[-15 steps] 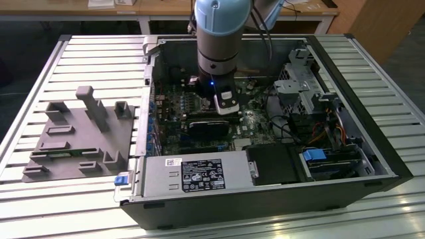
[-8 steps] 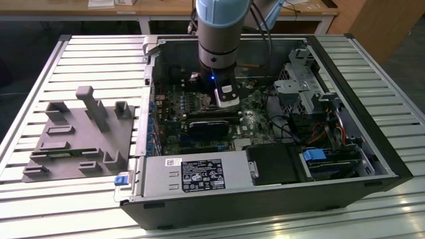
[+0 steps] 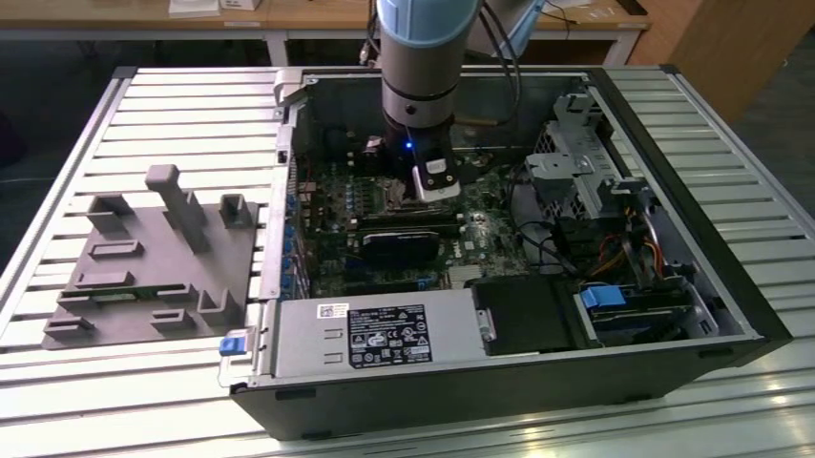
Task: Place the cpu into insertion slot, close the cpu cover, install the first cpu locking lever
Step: 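Install the first cpu locking lever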
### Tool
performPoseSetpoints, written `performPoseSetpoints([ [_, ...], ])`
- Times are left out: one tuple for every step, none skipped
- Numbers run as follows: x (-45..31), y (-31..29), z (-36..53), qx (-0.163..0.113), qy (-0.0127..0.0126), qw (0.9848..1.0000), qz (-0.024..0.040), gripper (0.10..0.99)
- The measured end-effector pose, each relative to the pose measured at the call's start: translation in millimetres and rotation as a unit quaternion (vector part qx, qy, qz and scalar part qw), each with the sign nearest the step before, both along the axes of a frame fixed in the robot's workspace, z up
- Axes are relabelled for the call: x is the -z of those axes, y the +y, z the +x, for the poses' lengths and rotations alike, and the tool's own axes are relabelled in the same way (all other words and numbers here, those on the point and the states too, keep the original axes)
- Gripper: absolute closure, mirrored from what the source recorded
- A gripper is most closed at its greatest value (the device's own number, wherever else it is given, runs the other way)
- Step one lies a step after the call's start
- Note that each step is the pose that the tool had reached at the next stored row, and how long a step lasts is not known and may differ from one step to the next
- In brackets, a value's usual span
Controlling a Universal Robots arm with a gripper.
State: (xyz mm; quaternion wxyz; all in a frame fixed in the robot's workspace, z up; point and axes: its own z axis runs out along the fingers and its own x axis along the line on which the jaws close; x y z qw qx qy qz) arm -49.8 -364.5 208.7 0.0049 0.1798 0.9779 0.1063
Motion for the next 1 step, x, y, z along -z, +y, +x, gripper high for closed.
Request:
performPoseSetpoints([
  [0.0,0.0,0.0,0.000,0.0000,1.0000,0.0000,0.984],
])
